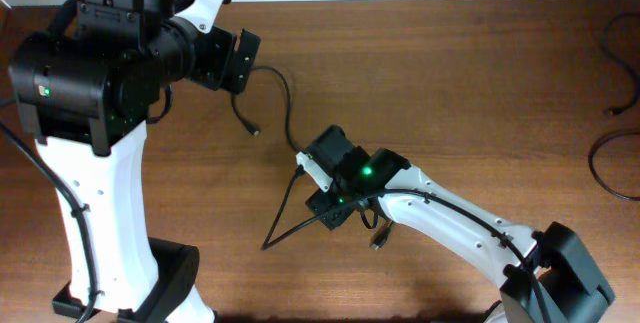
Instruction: Untangle cables
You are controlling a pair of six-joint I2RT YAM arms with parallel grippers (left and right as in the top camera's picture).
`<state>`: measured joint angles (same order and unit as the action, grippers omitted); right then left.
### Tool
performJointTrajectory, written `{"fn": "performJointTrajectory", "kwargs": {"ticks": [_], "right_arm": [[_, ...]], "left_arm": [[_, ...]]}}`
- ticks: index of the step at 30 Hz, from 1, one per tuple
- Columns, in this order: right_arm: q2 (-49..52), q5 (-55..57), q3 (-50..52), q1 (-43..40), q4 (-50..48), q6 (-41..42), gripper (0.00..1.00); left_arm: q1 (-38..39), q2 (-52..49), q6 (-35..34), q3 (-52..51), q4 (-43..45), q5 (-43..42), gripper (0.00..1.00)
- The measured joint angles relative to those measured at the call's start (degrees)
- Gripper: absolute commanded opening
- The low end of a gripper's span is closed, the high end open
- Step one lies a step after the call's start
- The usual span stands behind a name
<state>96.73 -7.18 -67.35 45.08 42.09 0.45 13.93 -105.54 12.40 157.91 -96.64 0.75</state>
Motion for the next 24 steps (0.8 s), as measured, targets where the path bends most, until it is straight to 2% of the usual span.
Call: {"fn": "performJointTrajectory", "kwargs": {"ticks": [7, 9, 15, 24], "right_arm": [[0.0, 0.2, 7.0, 0.0, -6.6, -0.1, 0.66], [0.1, 0.2, 8.6, 0.0, -7.4, -0.1, 0.62], [0.1, 0.3, 9.0, 0.0, -10.1, -0.3, 0.63], [0.1, 6.2, 6.5, 0.0, -5.9, -0.2, 0.63]], "left_arm": [[0.0, 0.0, 0.0, 0.0, 0.0, 0.4, 0.99], [0.0, 0.0, 0.0, 0.0, 0.0, 0.4, 0.99], [0.0, 0.0, 0.0, 0.0, 0.0, 0.4, 0.99], [0.0, 0.0, 0.0, 0.0, 0.0, 0.4, 0.99]]}}
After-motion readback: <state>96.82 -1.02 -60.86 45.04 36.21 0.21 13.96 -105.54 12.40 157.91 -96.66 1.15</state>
